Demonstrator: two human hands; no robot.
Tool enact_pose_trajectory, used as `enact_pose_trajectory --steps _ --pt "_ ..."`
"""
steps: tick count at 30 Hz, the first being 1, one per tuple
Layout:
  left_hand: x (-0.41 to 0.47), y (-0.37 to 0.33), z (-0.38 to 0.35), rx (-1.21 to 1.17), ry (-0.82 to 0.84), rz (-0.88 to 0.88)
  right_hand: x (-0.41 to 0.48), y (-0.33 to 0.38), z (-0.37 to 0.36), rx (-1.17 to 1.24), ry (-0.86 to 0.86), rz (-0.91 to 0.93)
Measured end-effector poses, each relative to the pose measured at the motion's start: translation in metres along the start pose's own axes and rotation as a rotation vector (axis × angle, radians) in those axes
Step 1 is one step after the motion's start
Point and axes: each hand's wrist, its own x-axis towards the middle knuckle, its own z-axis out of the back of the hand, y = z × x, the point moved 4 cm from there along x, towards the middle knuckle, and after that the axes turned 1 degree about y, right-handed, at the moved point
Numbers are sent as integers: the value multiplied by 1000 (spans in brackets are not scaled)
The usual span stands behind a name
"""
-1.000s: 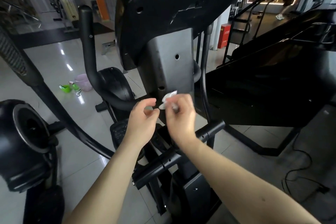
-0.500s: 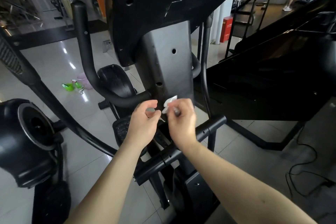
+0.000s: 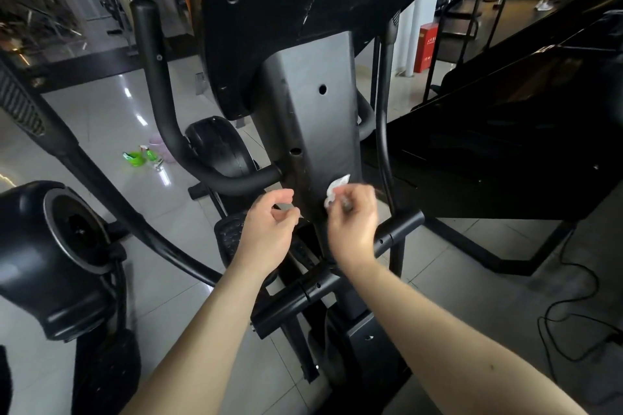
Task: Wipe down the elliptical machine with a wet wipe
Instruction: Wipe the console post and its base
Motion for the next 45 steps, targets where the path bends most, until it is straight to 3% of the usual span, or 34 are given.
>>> enact_pose_trajectory --steps 3,8,12,18,23,27,32,41,45 --pt "0 1 1 11 5 2 -17 -6 -7 16 115 33" --pt "-3 6 3 5 26 24 40 -27 22 -12 -65 -227" --pt "-7 12 7 5 31 39 43 -31 21 -57 -93 -346" --pt "-9 21 14 10 23 50 -25 -12 -9 -45 -17 -283" --pt "-10 28 24 4 23 25 -55 14 -33 93 238 -171" --pt "-13 20 36 -61 -26 -50 -45 31 -25 70 208 -166" --pt "-13 10 31 -110 49 -75 -37 50 -18 80 318 -122" --pt "19 7 11 -152 -136 -27 9 47 6 -182 86 -71" --pt "19 -3 -5 -236 -138 8 15 45 -1 -249 133 -79"
